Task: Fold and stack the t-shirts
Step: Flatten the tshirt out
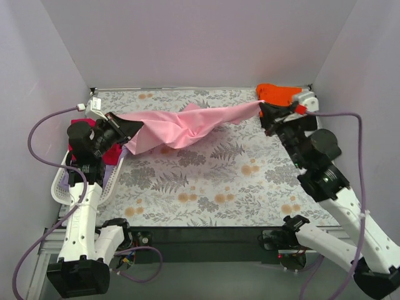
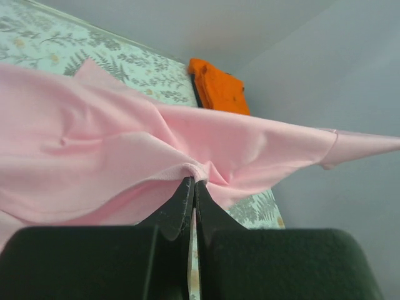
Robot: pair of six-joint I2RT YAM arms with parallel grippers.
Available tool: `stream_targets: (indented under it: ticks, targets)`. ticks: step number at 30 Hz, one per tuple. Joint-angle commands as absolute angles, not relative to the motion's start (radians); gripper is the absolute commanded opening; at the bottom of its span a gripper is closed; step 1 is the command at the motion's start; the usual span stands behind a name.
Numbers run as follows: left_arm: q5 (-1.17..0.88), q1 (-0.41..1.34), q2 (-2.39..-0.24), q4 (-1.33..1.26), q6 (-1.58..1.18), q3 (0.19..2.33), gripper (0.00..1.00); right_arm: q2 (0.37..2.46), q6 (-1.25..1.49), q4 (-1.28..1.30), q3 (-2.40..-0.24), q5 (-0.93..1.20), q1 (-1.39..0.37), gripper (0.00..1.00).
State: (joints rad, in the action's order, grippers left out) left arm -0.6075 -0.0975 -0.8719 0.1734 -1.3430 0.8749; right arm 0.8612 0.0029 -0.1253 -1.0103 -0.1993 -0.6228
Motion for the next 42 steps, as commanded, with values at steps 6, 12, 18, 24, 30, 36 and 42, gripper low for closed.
stream_targets:
  ticks: [6,12,18,24,30,36,42]
  targets:
    - [-0.914,-0.086,-0.923,0.118,-1.390,1.040,0.00,0.574,-0.120,0.047,-1.149,-0.425,-0.621,0.01]
    - [-0.919,-0.084,-0.876,0.130,-1.405,1.134,0.00,0.522,-0.117,0.106,-1.242,-0.433,-0.621,0.01]
    - [-0.844,-0.084,-0.893,0.097,-1.434,1.083,0.00,0.610,-0.138,0.104,-1.282,-0.454,-0.621,0.01]
    - [-0.735,-0.083,-1.082,0.006,-1.447,1.006,0.00,0.822,-0.202,0.022,-1.256,-0.549,-0.621,0.01]
    - [-0.641,-0.048,-1.338,-0.144,-1.480,1.096,0.00,1.087,-0.134,-0.077,-1.284,-0.410,-0.480,0.01]
    - [-0.658,-0.014,-1.638,-0.108,-1.451,1.432,0.00,1.357,-0.061,-0.101,-1.530,-0.177,-0.308,0.01]
    - [-0.704,-0.014,-1.842,0.072,-1.417,1.914,0.00,1.525,-0.067,-0.002,-1.911,-0.095,-0.287,0.01]
